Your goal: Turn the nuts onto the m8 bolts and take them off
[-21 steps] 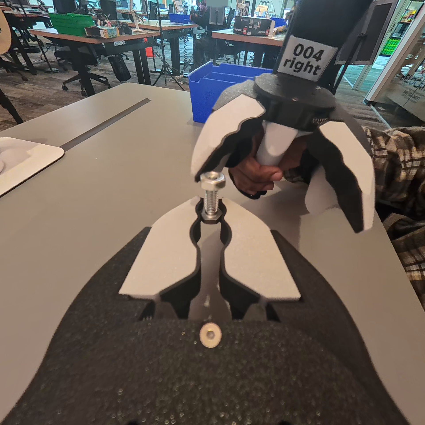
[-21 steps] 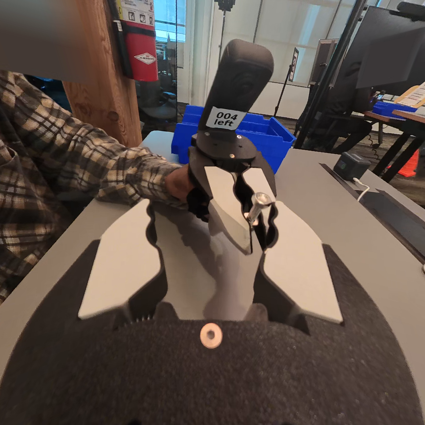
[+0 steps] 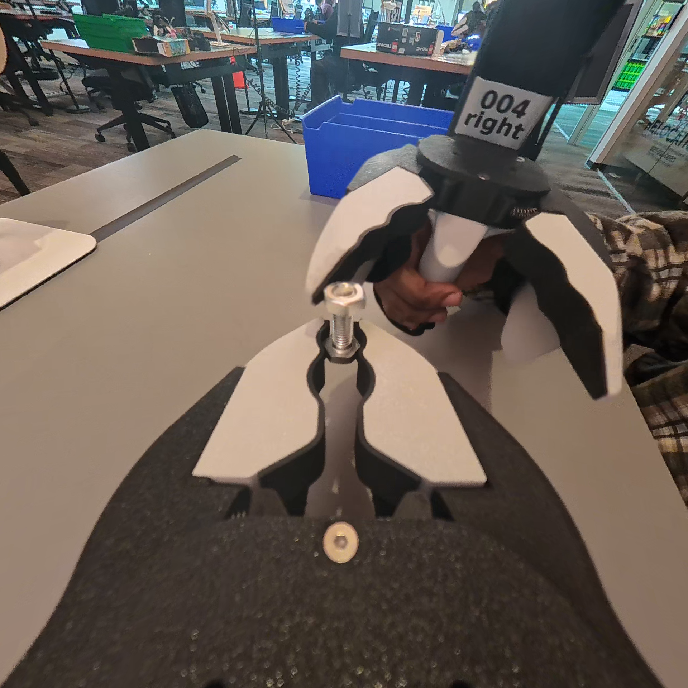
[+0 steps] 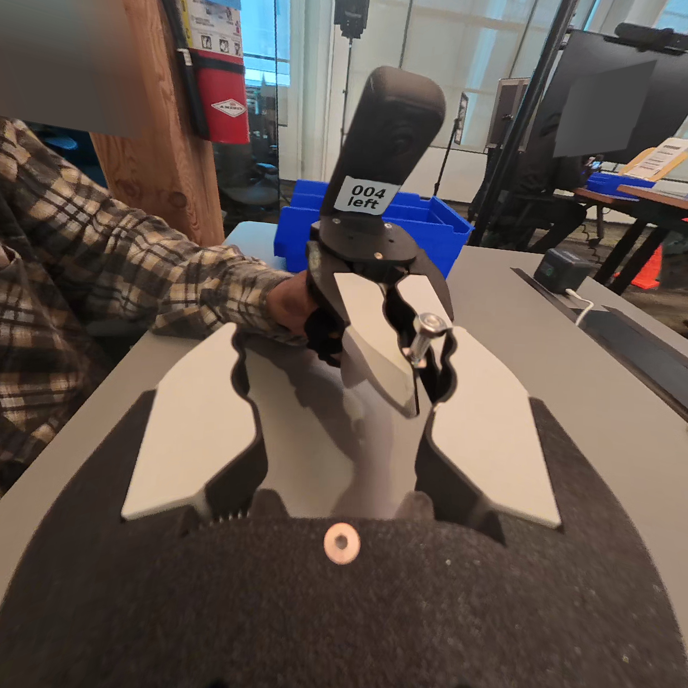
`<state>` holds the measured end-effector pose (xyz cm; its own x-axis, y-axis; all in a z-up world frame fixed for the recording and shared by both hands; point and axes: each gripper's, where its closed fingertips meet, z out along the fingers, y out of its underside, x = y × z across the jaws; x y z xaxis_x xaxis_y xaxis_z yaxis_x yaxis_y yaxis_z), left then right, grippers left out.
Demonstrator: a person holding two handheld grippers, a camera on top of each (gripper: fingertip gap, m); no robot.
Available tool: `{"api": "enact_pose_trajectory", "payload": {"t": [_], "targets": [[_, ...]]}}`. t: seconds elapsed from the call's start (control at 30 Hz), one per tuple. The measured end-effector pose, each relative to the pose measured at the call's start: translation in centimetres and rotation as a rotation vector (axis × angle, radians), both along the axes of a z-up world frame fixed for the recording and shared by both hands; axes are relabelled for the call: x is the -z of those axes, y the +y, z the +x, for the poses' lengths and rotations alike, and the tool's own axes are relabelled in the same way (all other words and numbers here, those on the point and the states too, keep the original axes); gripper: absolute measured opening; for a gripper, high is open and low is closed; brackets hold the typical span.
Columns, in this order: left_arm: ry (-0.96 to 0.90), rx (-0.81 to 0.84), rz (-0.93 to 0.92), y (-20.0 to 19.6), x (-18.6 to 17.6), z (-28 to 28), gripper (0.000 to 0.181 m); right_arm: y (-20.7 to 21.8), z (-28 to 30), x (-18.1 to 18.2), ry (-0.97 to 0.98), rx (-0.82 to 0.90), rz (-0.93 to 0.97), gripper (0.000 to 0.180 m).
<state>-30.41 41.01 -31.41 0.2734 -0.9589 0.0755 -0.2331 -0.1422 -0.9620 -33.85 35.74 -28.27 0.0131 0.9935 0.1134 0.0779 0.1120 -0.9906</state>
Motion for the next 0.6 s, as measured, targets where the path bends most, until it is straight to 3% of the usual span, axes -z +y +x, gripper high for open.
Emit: {"api": "enact_pose_trajectory", "payload": {"t": [0.6], "targets": [[0.002,0.011,-0.003,-0.4,0.0,0.4,0.011,0.5,-0.9,-0.2,0.032,0.004,-0.006,0.096]]}}
